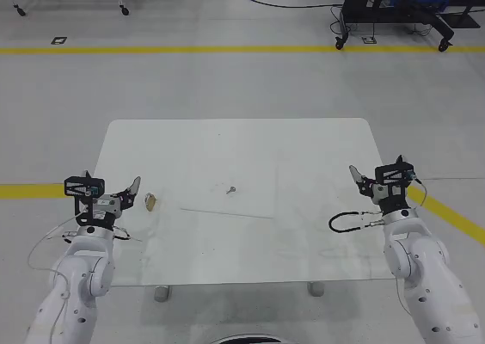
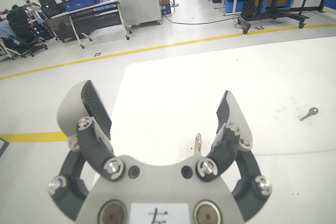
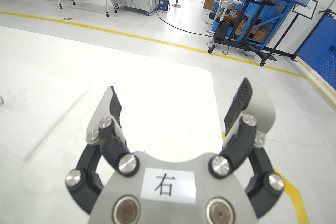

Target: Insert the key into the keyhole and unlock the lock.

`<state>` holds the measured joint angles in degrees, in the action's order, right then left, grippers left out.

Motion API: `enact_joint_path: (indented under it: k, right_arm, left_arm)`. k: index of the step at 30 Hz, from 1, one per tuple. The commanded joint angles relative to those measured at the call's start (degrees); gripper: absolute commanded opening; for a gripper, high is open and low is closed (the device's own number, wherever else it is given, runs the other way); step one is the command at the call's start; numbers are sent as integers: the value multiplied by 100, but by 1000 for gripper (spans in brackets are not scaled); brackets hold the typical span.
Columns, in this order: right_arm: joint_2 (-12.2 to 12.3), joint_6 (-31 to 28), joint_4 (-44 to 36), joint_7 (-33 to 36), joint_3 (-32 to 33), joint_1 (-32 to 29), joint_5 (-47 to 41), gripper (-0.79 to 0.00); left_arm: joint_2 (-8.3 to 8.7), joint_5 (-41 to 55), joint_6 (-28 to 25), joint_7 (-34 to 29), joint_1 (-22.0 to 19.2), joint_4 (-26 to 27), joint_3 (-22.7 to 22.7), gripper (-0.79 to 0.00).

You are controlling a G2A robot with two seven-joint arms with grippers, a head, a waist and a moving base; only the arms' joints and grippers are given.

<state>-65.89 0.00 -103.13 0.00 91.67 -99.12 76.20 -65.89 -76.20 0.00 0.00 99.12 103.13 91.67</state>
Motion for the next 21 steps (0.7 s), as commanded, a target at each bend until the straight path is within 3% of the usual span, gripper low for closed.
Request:
enact_joint_path:
  k: [1,9,18,21]
  right_arm:
    - [0,0,0,0,0,0,0,0]
    - [-56,-775,366,279,-859,564,204,0]
    - [-54,-774,362,151,-777,577,148,0]
    - [-53,-373,220,71,-666,409,416,0]
  left_arm:
    - [0,0,0,0,0,0,0,-1]
    - [0,0,0,0,0,0,0,0]
    - [0,0,0,0,0,0,0,0]
    - [0,0,0,0,0,0,0,0]
